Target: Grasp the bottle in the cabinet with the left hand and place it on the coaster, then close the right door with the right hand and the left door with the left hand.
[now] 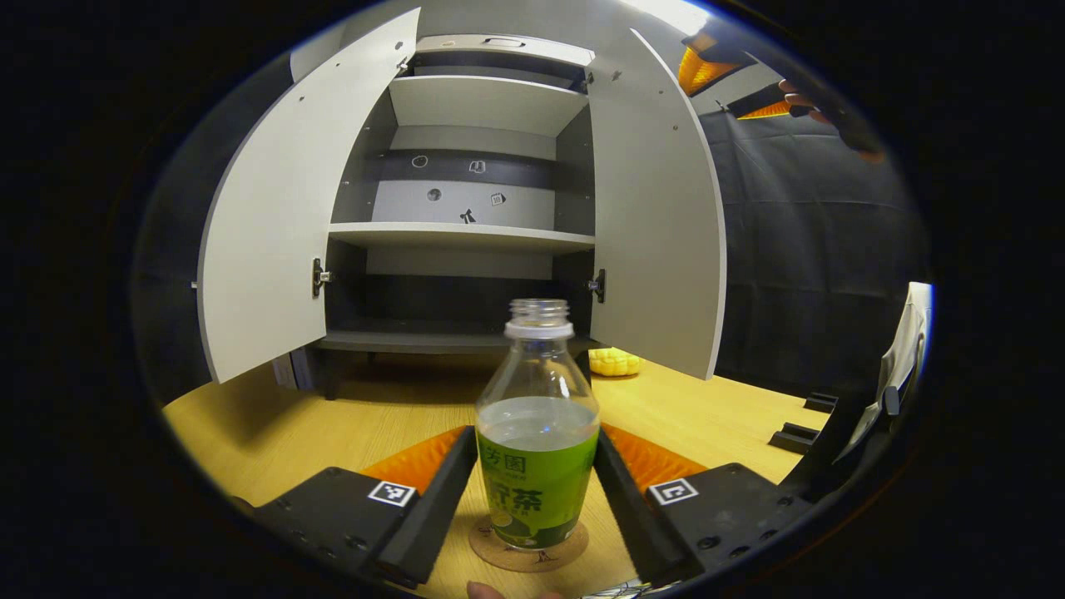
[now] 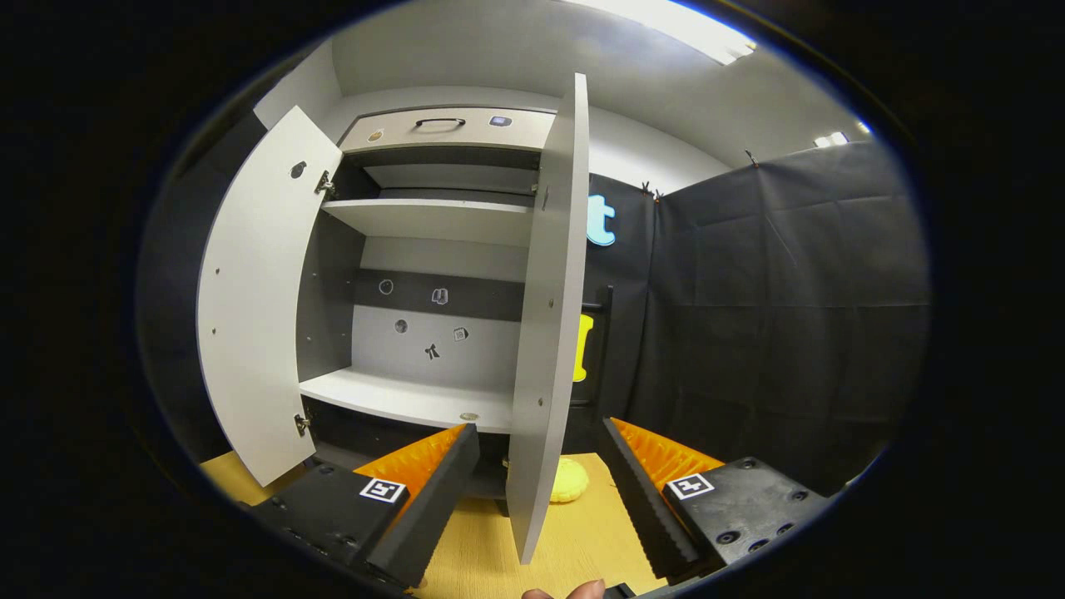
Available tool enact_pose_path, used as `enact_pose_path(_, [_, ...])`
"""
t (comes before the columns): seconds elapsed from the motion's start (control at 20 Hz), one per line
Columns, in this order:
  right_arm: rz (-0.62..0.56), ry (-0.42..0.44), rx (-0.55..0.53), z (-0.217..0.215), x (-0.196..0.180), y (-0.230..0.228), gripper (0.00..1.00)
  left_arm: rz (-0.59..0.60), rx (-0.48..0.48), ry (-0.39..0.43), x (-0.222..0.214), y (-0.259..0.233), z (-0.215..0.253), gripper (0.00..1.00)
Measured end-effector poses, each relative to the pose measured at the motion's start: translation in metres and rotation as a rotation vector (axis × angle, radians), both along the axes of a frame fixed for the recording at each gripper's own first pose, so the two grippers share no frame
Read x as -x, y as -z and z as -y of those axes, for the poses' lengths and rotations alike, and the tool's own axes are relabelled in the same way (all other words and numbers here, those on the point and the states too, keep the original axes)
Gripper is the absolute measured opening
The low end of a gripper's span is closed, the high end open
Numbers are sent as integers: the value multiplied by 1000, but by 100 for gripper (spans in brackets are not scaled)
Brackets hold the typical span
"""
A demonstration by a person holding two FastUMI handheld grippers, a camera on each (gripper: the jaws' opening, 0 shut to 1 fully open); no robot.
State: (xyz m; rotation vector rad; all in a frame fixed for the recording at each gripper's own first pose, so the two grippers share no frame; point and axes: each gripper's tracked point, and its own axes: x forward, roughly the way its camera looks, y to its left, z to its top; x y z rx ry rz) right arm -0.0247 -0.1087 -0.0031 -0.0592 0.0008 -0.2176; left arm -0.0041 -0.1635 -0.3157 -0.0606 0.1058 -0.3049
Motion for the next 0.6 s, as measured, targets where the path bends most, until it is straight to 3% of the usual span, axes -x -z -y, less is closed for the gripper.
enact_pose_path(0.05, [-3, 1, 0, 0, 0, 1, 98, -8, 1, 9, 3, 0, 1, 95])
enact_pose_path(0.6, [-27, 5, -79, 11, -1, 2, 98, -63, 24, 26, 42, -8, -5, 95])
